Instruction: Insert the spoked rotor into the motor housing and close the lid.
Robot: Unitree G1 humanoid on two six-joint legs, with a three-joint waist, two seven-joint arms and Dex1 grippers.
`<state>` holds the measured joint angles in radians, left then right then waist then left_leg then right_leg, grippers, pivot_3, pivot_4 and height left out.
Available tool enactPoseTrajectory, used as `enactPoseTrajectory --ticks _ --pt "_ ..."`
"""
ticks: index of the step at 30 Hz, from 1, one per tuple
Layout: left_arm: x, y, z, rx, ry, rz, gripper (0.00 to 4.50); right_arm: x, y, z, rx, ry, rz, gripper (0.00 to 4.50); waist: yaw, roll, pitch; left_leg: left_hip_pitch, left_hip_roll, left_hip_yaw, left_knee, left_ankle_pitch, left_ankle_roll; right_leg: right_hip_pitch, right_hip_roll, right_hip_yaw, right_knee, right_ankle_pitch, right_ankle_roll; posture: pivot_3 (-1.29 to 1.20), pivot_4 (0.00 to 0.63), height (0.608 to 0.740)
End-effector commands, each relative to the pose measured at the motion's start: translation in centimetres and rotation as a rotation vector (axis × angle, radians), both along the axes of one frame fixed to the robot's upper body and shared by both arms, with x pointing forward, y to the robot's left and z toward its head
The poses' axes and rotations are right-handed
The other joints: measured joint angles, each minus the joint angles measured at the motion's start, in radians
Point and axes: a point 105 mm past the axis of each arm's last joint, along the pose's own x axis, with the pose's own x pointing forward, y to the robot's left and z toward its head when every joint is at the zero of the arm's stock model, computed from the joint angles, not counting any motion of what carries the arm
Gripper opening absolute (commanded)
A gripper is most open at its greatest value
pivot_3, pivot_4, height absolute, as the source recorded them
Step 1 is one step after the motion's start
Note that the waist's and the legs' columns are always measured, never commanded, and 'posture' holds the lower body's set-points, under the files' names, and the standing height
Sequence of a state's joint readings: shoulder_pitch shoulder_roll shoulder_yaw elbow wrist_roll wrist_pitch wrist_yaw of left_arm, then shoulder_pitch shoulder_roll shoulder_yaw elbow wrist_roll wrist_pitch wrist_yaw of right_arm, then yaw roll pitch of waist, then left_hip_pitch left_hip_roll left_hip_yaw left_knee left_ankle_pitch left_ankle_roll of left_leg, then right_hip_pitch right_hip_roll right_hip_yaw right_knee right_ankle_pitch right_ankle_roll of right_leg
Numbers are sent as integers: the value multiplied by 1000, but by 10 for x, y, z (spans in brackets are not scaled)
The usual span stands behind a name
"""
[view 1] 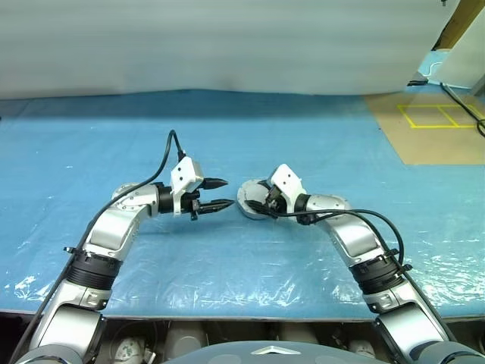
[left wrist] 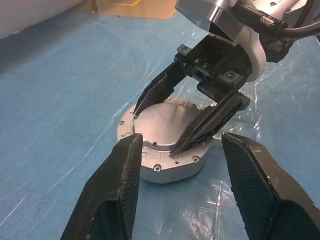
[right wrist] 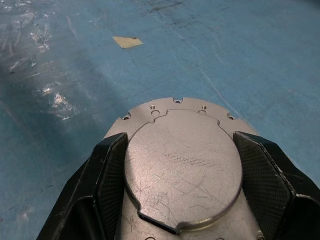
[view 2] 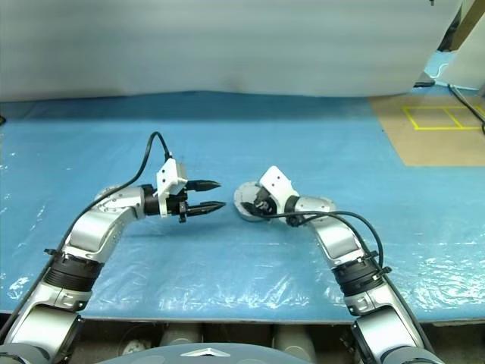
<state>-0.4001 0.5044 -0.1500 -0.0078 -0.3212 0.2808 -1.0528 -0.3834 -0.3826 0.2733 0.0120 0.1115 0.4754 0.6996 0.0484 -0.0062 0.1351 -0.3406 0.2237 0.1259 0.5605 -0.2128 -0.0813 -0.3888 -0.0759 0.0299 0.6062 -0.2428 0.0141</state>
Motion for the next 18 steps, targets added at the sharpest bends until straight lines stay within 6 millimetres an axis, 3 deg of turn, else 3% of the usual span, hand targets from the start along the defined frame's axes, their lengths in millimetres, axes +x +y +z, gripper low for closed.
enactPoseTrajectory --ticks 1,8,14,18 --pt "17 0 -3 56 -52 76 2659 -23 -15 -43 -8 241 -32 2975 5 1 0 -2 0 0 0 0 0 -1 0 0 0 1 -2 0 150 740" --pt "27 -11 -13 55 -41 93 2659 -31 -7 -28 15 215 83 2975 0 1 -1 -12 0 -1 -1 3 -5 -12 3 -1 -3 5 -2 0 150 740" --pt "13 -31 -11 26 -24 -19 2659 -35 -6 -30 -27 190 136 2975 0 1 0 -11 0 -1 -6 2 -7 -11 3 -2 -9 4 -2 0 150 740" --pt "13 -31 -18 63 -15 -27 2659 -35 -7 -31 -29 189 135 2975 0 1 0 -9 0 -1 -9 1 -7 -10 2 -2 -7 4 -2 0 150 740"
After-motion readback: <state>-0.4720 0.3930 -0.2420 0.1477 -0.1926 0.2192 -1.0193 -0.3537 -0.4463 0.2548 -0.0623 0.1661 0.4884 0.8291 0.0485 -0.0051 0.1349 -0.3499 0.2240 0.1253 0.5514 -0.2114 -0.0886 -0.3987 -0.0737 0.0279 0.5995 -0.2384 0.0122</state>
